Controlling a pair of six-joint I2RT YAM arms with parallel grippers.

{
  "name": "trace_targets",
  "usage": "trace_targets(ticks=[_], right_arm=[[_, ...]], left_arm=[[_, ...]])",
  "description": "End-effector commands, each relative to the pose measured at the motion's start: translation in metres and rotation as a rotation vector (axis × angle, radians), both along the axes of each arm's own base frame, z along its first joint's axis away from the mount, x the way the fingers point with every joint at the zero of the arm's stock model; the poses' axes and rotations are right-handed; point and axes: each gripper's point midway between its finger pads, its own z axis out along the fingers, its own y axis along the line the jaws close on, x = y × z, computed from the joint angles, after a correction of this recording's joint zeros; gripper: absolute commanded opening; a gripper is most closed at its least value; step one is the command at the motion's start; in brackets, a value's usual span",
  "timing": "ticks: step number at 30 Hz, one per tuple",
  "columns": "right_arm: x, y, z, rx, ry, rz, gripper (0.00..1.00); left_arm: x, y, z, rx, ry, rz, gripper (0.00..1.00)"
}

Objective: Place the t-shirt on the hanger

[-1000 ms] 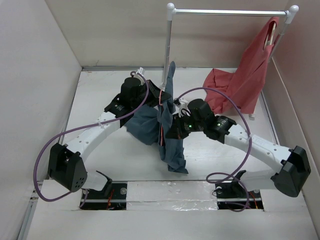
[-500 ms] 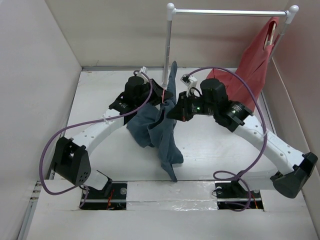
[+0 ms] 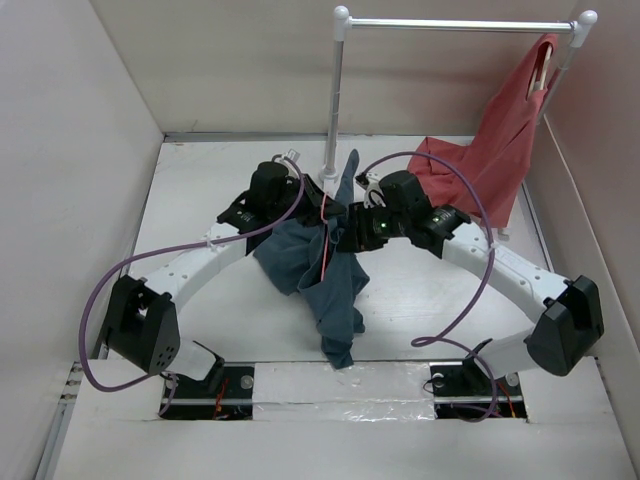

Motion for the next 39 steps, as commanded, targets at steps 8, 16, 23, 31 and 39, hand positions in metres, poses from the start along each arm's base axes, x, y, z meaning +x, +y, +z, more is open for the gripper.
trace_targets(ticks=[8, 16, 23, 31, 39], right_arm=[[-0.027, -0.016, 0.04, -0.021, -0.113, -0.022, 0.63], [-0.056, -0.012, 0.024, -0.064, -0.111, -0.031, 0.24], [-0.079, -0.011, 0.021, 0.045, -0.143, 0.021, 0.58], [-0.089, 0.009, -0.03, 0.061, -0.092, 0.155, 0.47], [-0.062, 0.011, -0.05, 0.02, -0.116, 0.028, 0.56]], left_arm=[[-0.002, -0.001, 0.028, -0.131, -0.024, 0.032, 0.0], [0.015, -0.004, 0.051, -0.198, -0.046, 0.052, 0.0], [0.018, -0.001, 0.062, -0.239, -0.043, 0.05, 0.0], [0.014, 0.0, 0.069, -0.262, -0.046, 0.047, 0.0], [0.014, 0.001, 0.076, -0.26, -0.056, 0.049, 0.0]])
